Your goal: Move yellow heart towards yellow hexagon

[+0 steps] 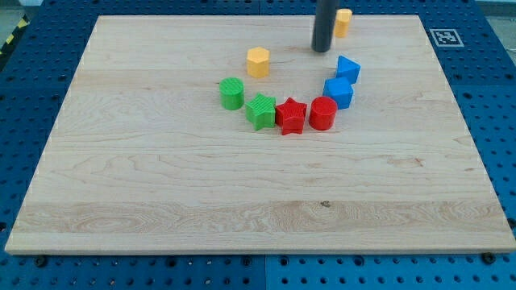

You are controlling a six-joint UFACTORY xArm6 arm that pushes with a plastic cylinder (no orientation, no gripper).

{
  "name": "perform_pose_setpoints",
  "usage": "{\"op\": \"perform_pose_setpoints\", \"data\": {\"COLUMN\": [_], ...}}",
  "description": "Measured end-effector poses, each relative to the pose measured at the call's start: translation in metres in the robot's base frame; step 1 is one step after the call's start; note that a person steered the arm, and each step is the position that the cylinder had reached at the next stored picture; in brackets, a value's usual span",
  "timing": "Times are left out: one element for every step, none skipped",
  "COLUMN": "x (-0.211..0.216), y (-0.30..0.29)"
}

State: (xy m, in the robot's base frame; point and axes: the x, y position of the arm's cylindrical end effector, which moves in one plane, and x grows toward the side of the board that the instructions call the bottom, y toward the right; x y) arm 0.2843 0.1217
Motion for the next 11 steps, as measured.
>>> {"op": "perform_pose_setpoints", "data": {"x": [0.010,0.005,-0.037,-0.093,-0.093,-0.075,-0.069,-0.070,-0.093,-0.090,-0.071], "y": [0.044,0.095,0.120,0.121,0.094,0.057,0.036,0.028,0.025,0.004,-0.028]}}
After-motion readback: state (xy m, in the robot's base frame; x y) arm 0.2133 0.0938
